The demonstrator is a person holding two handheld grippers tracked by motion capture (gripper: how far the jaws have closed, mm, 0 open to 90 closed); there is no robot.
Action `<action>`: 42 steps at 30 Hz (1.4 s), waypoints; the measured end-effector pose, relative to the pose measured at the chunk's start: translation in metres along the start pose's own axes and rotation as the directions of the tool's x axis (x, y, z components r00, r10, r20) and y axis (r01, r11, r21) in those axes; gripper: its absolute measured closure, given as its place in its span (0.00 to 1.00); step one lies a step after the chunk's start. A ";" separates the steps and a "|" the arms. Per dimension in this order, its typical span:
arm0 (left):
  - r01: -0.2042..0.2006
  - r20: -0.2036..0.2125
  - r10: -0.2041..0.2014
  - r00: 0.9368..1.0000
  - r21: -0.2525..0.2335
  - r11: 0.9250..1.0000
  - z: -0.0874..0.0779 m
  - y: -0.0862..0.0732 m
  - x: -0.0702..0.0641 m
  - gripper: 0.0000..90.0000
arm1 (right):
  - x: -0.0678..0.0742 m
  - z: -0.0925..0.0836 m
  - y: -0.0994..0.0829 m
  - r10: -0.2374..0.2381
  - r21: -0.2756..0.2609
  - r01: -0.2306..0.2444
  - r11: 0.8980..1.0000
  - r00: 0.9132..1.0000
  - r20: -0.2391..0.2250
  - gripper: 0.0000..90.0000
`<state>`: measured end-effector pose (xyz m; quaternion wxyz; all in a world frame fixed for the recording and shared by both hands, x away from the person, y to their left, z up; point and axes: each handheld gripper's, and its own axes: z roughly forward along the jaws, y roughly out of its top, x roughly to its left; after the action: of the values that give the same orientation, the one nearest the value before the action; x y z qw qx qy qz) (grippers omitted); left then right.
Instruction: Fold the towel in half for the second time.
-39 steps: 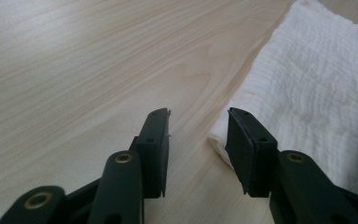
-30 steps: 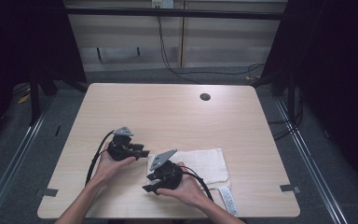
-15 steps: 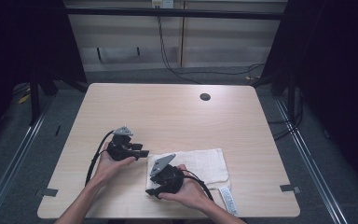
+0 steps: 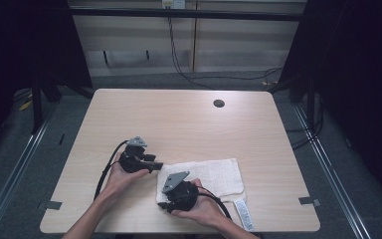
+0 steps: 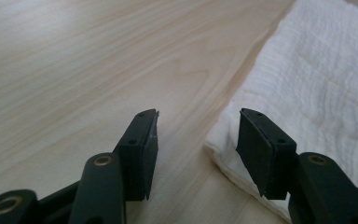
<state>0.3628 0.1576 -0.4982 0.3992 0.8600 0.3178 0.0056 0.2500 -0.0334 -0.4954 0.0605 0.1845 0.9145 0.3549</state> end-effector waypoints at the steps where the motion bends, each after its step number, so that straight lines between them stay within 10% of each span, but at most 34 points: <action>1: -0.007 -0.002 0.007 1.000 0.006 1.000 0.002 0.000 -0.001 0.52 | 0.000 0.000 0.000 0.004 -0.001 -0.004 1.000 1.000 0.002 0.64; 15: -0.072 0.054 0.071 0.996 0.003 0.997 0.009 -0.002 -0.013 0.55 | -0.008 -0.001 -0.002 0.028 -0.007 -0.028 1.000 1.000 0.014 0.89; 20: -0.085 0.110 0.081 0.991 0.033 0.996 0.008 -0.003 -0.013 0.85 | -0.013 -0.003 0.000 0.080 0.021 -0.079 0.997 0.995 -0.053 0.93; 42: 0.049 0.183 -0.040 0.982 -0.046 0.998 -0.010 0.001 0.001 0.96 | -0.021 -0.019 0.006 0.130 -0.049 -0.136 0.990 0.987 -0.095 0.94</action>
<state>0.3619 0.1645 -0.4906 0.4479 0.8394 0.2988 -0.0739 0.2667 -0.0493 -0.4778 -0.0001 0.2269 0.8918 0.3913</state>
